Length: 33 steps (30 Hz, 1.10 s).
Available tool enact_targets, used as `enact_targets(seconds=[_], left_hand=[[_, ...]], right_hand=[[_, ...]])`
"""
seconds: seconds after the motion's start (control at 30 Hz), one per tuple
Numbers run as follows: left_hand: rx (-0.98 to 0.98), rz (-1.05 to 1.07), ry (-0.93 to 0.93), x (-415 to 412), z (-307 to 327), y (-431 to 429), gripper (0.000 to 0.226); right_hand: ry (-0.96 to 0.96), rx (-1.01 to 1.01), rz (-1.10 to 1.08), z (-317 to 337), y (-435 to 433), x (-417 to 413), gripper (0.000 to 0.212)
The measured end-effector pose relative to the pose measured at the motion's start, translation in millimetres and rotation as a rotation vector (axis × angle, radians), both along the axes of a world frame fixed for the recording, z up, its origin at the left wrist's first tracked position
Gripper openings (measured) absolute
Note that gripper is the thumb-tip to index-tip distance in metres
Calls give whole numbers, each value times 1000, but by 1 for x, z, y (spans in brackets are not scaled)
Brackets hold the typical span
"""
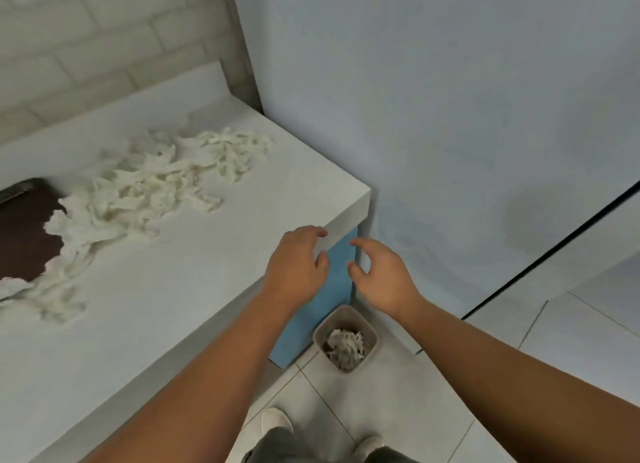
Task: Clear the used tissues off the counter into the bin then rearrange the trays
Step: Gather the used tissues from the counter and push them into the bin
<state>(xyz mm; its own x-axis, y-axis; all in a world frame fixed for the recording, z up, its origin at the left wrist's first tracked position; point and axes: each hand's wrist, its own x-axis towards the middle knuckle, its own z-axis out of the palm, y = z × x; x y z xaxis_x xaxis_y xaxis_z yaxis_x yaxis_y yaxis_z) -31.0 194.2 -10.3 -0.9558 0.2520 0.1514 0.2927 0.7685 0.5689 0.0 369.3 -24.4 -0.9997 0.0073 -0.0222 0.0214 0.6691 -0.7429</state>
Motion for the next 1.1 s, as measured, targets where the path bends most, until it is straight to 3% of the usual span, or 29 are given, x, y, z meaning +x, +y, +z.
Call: enact_targets(seconds=[0.33,0.57,0.73,0.97,1.1], left_hand=[[-49,201,85,-18,40,-108,35],[-89,292,64,-49,35,-201,35],[-79,274,57,-72,20,-252,34],[-101,246,112,-113,4,-300,33],[-112,244,185,-139,3,-310,26]], right_hand=[[132,18,224,41,-92,-58,40],[103,72,318,42,-175,-113,42],[115,189,309,31,-231,-152,46],[89,525,256,10,-275,-190,52],[117,549,281,-5,-278,-199,37]])
